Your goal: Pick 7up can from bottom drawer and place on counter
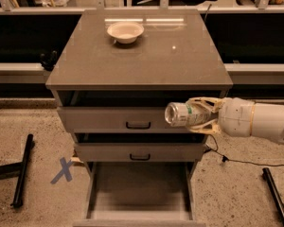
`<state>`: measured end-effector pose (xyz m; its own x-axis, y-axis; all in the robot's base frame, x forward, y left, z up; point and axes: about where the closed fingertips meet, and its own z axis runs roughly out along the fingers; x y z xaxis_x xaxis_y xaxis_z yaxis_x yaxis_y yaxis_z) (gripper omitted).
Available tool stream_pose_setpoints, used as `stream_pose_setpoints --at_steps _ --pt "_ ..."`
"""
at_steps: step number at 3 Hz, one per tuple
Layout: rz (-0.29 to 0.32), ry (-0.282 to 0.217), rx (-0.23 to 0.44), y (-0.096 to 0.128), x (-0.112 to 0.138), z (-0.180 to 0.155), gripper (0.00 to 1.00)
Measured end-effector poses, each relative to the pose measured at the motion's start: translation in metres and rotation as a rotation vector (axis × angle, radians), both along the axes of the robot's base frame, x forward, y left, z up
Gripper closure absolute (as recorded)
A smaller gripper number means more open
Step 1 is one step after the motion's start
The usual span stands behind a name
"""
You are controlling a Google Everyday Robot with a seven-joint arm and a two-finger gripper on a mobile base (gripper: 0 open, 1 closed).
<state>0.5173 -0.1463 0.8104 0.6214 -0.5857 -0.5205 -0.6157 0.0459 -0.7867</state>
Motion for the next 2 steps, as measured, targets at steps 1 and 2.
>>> stream_pose_setpoints --at_steps 1,2 --pt "0.0 0.0 0.0 0.0 0.0 0.0 1.0" --pt "-0.022 -0.006 -0.009 -0.003 0.013 0.017 1.0"
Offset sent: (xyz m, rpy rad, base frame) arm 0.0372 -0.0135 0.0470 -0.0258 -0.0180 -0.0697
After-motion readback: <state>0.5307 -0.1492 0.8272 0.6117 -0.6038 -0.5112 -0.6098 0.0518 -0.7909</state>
